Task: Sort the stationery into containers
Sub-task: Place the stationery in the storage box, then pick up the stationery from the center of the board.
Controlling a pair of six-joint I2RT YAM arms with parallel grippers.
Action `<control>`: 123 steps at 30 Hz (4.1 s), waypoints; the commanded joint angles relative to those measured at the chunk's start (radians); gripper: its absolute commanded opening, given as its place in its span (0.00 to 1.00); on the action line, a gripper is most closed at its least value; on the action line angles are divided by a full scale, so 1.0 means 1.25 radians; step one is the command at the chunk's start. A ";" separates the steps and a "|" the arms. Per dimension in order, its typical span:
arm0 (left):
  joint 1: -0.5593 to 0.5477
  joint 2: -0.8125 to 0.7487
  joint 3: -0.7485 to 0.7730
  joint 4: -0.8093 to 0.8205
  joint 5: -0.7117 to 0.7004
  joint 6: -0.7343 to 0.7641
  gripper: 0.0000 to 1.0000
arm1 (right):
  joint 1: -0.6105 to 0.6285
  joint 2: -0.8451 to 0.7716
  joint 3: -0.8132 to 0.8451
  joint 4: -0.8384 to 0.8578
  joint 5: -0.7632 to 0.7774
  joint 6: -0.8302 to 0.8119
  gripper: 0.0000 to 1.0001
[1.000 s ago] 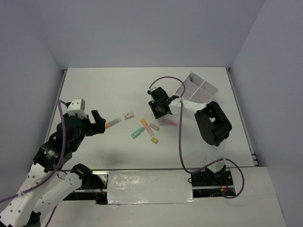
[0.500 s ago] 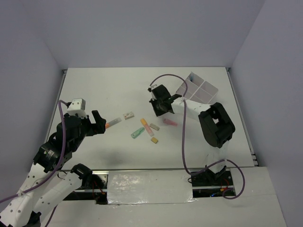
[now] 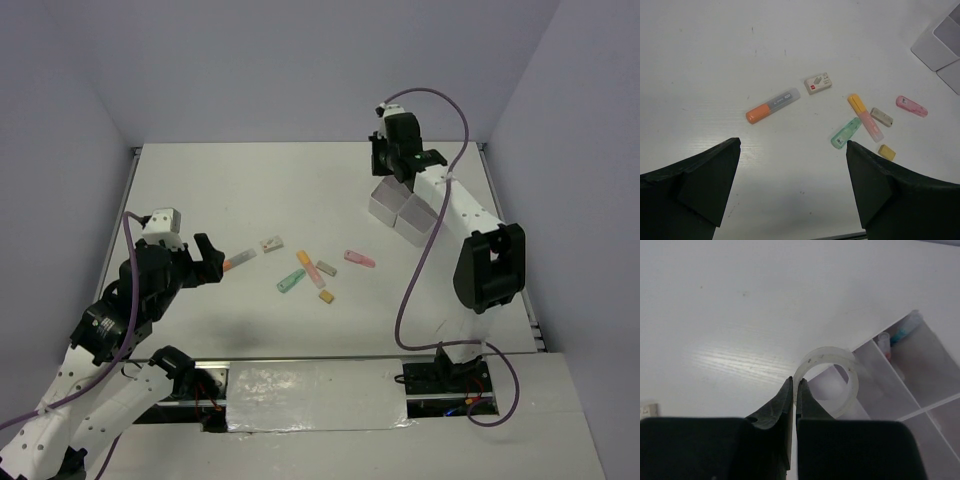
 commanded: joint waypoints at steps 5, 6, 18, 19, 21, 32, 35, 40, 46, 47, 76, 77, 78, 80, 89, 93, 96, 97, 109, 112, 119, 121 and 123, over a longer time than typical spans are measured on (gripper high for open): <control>0.004 -0.010 -0.007 0.037 0.015 0.024 0.99 | -0.033 0.037 0.028 -0.006 0.069 -0.023 0.04; 0.004 -0.010 -0.007 0.038 0.013 0.024 0.99 | -0.037 0.036 0.020 0.000 0.075 -0.016 0.04; 0.004 -0.015 -0.009 0.042 0.024 0.028 0.99 | -0.082 0.052 -0.037 0.057 0.056 -0.052 0.09; 0.004 -0.016 -0.010 0.042 0.026 0.028 0.99 | -0.082 0.053 -0.041 0.060 0.062 -0.052 0.09; 0.004 -0.017 -0.011 0.043 0.028 0.031 0.99 | -0.082 0.051 -0.048 0.071 0.058 -0.052 0.10; 0.004 -0.030 -0.014 0.050 0.042 0.036 0.99 | -0.083 0.071 -0.061 0.083 0.074 -0.052 0.20; 0.004 -0.033 -0.014 0.050 0.045 0.038 0.99 | -0.083 0.074 -0.063 0.084 0.079 -0.052 0.23; 0.004 -0.038 -0.014 0.052 0.048 0.038 0.99 | -0.082 0.073 -0.063 0.084 0.078 -0.052 0.27; 0.004 -0.039 -0.014 0.053 0.049 0.038 0.99 | -0.084 0.074 -0.069 0.086 0.079 -0.052 0.33; 0.004 -0.041 -0.014 0.053 0.049 0.038 0.99 | -0.083 0.075 -0.068 0.083 0.079 -0.052 0.34; 0.004 -0.046 -0.016 0.055 0.053 0.041 0.99 | -0.087 0.079 -0.090 0.095 0.053 -0.087 0.07; 0.004 -0.046 -0.016 0.054 0.053 0.041 0.99 | -0.087 0.079 -0.093 0.097 0.052 -0.085 0.07; 0.004 -0.047 -0.015 0.054 0.053 0.041 0.99 | -0.087 0.079 -0.095 0.098 0.052 -0.084 0.06; 0.004 -0.046 -0.016 0.054 0.053 0.039 0.99 | -0.087 0.083 -0.094 0.093 0.065 -0.083 0.06; 0.004 -0.048 -0.016 0.055 0.054 0.039 0.99 | -0.084 0.098 -0.086 0.072 0.100 -0.081 0.27; 0.004 -0.049 -0.016 0.055 0.053 0.039 0.99 | -0.084 0.078 -0.102 0.087 0.088 -0.074 0.31; 0.003 -0.049 -0.016 0.056 0.054 0.041 0.99 | -0.082 0.066 -0.098 0.084 0.078 -0.074 0.34; 0.003 -0.049 -0.018 0.055 0.055 0.039 0.99 | -0.083 0.063 -0.095 0.081 0.080 -0.074 0.35; 0.003 -0.038 -0.007 0.030 -0.007 0.008 0.99 | 0.045 -0.106 -0.124 -0.011 0.036 -0.082 0.55; 0.004 -0.002 0.009 -0.017 -0.112 -0.040 0.99 | 0.089 -0.159 -0.170 -0.066 -0.122 -0.111 0.63; 0.024 0.048 0.022 -0.043 -0.149 -0.056 0.99 | 0.237 -0.149 -0.273 -0.100 -0.148 -0.138 0.65; 0.024 0.032 0.017 -0.037 -0.136 -0.051 0.99 | 0.259 -0.121 -0.280 -0.097 -0.111 -0.121 0.63; 0.025 0.012 0.013 -0.028 -0.129 -0.046 0.99 | 0.284 -0.109 -0.301 -0.078 -0.110 -0.115 0.55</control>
